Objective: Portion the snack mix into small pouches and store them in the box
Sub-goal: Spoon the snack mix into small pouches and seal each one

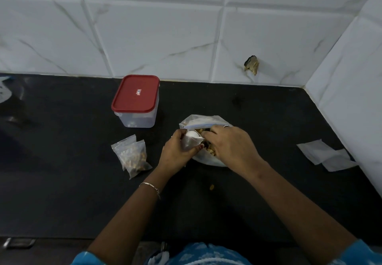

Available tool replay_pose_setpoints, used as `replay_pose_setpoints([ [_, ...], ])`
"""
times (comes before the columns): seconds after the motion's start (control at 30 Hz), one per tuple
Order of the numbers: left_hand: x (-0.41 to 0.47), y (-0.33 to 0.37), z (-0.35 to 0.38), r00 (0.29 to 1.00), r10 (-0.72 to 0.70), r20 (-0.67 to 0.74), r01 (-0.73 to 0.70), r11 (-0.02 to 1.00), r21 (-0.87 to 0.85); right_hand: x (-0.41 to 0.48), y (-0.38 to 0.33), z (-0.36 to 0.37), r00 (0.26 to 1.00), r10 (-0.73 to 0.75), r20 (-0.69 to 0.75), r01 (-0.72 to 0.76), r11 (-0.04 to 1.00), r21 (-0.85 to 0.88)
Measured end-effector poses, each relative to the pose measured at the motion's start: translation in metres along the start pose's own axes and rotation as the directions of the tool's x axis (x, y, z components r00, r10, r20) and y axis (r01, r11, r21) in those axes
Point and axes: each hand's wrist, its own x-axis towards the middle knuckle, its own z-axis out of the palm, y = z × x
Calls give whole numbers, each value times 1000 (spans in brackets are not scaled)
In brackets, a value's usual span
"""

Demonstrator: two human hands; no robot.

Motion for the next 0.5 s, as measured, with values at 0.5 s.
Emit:
replay_pose_setpoints([
  [0.5, -10, -10, 2, 996, 10, 84, -11, 1000, 12, -17, 12, 29, 796, 522, 305, -535, 372, 758],
])
